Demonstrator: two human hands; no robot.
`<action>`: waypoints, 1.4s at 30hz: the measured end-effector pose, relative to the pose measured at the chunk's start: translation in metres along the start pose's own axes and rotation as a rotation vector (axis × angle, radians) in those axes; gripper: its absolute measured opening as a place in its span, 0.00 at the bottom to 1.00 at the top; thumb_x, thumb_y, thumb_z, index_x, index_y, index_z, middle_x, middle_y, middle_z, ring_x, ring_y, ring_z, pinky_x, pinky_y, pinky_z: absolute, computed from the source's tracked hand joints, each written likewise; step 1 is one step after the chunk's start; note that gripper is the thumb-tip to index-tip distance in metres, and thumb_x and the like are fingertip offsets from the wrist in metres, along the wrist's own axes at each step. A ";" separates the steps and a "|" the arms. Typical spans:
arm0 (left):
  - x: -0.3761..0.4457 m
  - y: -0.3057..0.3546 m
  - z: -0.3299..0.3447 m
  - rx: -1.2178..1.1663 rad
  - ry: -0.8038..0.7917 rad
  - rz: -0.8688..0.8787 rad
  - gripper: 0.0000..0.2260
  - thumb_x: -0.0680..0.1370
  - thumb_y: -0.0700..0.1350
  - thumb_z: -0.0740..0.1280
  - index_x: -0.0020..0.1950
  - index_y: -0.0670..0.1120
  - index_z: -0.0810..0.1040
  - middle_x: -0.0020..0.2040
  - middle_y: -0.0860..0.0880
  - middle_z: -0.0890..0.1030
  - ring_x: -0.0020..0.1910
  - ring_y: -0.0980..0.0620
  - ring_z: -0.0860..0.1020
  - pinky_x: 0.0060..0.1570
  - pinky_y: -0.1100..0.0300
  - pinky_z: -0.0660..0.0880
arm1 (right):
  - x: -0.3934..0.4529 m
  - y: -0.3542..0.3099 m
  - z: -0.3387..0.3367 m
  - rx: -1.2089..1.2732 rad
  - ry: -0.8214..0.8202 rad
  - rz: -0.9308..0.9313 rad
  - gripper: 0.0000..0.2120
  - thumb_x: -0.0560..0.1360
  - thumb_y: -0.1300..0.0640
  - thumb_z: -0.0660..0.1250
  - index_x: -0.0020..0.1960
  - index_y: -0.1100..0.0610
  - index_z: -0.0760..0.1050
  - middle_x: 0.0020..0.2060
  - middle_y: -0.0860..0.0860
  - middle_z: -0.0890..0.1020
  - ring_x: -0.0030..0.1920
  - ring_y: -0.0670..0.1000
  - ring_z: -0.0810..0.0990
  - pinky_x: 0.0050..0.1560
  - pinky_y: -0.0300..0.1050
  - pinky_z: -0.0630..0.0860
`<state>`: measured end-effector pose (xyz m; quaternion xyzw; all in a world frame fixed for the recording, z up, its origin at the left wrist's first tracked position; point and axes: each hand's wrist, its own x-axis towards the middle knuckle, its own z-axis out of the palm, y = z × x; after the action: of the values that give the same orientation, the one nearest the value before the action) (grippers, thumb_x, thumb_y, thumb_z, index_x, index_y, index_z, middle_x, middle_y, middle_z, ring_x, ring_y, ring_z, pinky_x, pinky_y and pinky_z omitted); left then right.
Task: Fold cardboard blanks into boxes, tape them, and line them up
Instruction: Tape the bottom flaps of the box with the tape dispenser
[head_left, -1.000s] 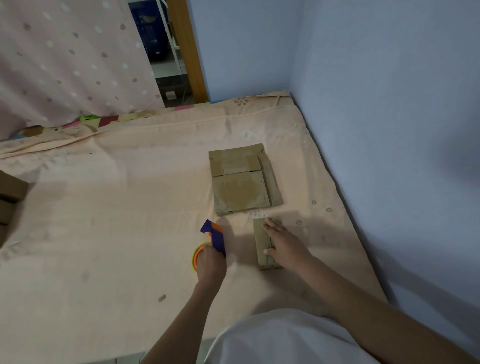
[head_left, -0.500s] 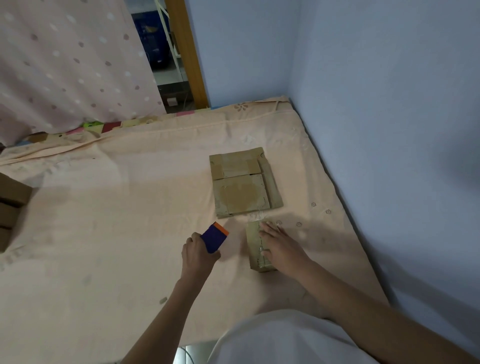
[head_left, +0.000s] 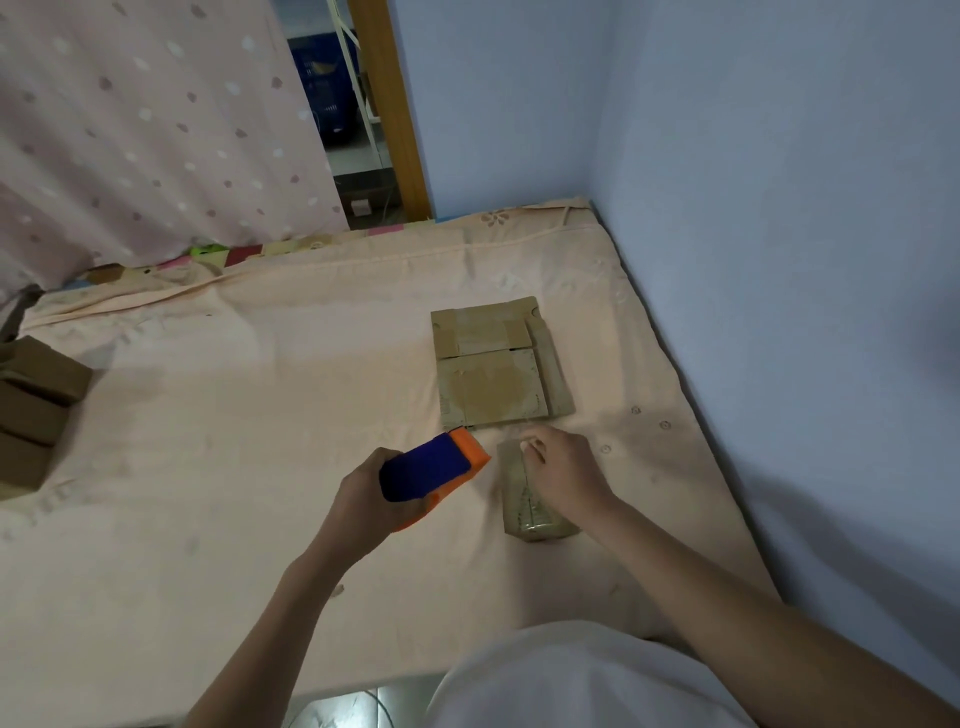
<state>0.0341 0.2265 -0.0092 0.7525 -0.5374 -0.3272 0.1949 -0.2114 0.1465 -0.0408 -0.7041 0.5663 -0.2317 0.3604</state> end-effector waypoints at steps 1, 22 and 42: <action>-0.003 0.003 -0.004 -0.003 -0.018 0.023 0.26 0.69 0.48 0.80 0.61 0.51 0.71 0.52 0.57 0.78 0.50 0.57 0.78 0.39 0.72 0.73 | 0.001 -0.005 -0.003 0.062 0.009 0.069 0.10 0.82 0.59 0.63 0.59 0.56 0.81 0.51 0.48 0.84 0.52 0.46 0.81 0.48 0.28 0.73; -0.021 0.028 -0.014 -0.075 -0.123 0.155 0.31 0.67 0.47 0.81 0.66 0.53 0.71 0.58 0.60 0.78 0.58 0.56 0.77 0.49 0.63 0.81 | 0.003 -0.023 -0.030 0.981 -0.413 0.663 0.13 0.79 0.61 0.68 0.62 0.64 0.77 0.50 0.61 0.86 0.50 0.57 0.87 0.46 0.48 0.84; -0.031 0.061 -0.018 -0.277 -0.117 0.196 0.25 0.65 0.47 0.78 0.62 0.54 0.81 0.64 0.63 0.78 0.66 0.60 0.74 0.51 0.63 0.80 | 0.000 -0.003 -0.052 1.236 -0.511 0.815 0.13 0.78 0.70 0.65 0.62 0.64 0.76 0.47 0.60 0.86 0.47 0.54 0.87 0.47 0.46 0.84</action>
<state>-0.0017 0.2328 0.0515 0.6422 -0.5684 -0.4205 0.2960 -0.2474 0.1337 -0.0051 -0.1438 0.4480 -0.1848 0.8628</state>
